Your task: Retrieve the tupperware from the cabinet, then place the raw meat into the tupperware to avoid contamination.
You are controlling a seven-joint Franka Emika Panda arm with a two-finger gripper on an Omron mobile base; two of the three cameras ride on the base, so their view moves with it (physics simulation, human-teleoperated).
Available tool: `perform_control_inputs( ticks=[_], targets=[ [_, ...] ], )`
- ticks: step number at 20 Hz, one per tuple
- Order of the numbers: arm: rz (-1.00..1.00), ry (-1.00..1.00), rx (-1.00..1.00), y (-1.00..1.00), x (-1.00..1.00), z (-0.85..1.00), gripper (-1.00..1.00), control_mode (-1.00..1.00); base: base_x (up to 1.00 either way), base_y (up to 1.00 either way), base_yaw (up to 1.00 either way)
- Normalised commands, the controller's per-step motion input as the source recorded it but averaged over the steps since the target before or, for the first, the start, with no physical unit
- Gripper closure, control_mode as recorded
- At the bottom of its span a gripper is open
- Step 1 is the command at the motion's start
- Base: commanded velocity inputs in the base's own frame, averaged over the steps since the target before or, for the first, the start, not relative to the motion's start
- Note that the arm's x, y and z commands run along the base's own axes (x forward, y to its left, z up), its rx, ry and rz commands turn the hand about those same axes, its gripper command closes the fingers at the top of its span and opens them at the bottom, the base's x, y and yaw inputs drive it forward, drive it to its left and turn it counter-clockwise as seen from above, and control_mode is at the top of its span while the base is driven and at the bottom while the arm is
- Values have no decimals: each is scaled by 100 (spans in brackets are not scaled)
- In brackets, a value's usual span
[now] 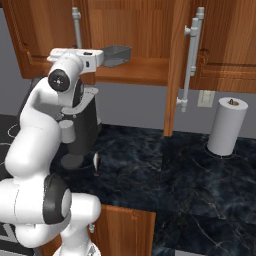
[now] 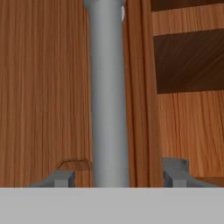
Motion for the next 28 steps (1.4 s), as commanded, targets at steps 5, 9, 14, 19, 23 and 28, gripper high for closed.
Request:
perform_control_inputs(
  ticks=[5,9,14,19,23,28],
  targets=[
    [-5,1,-2,40,-38,13,100,-100,0,0,0],
    [-4,5,-3,41,-40,18,100,-100,0,0,0],
    [-1,12,-5,43,-36,20,100,-100,0,0,0],
    [0,17,-7,51,-34,22,100,-100,0,0,0],
    [0,16,-9,57,-38,11,100,-100,0,0,0],
    [0,8,-11,62,-43,0,100,-100,0,0,0]
  ],
)
